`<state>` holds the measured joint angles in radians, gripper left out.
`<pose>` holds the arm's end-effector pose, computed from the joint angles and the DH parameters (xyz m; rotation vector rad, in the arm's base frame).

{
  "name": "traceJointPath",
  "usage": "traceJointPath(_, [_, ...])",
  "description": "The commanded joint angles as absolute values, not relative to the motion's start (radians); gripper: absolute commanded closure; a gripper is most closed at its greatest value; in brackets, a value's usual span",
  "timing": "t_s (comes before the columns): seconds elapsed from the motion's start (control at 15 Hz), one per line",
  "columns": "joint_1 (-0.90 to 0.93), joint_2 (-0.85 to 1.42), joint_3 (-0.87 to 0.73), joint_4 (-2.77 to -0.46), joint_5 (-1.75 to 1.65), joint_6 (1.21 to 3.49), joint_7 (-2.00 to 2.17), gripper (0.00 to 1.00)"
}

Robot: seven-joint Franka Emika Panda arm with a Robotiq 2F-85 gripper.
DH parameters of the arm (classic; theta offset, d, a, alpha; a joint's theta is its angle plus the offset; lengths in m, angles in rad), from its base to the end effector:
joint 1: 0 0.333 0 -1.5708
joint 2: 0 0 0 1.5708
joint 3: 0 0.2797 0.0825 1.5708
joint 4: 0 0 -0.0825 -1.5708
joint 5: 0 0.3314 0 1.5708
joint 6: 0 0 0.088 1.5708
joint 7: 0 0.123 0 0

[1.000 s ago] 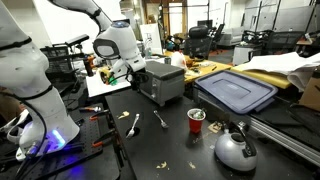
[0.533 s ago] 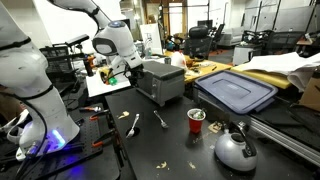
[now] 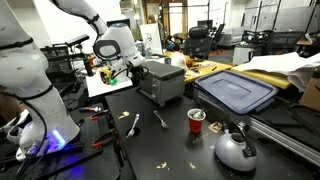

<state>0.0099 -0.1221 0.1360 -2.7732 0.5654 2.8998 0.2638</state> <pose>0.3850 0.0247 0.2656 -2.7457 0.9256 -0.2919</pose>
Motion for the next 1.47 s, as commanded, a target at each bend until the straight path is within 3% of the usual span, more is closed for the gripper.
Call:
traceJointPath(0.0, [-0.039,-0.14,0.088,-2.773,0.343,2.881,0.348,0.0])
traceJointPath(0.4, [-0.016,-0.078,-0.02,-2.599,0.326,2.736,0.167,0.0])
traceJointPath(0.93, [-0.043,0.117,-0.032,-2.308,0.388,2.433,-0.175,0.0])
traceJointPath(1.4, [-0.103,0.099,-0.048,-2.265,0.335,2.237,-0.337,0.0])
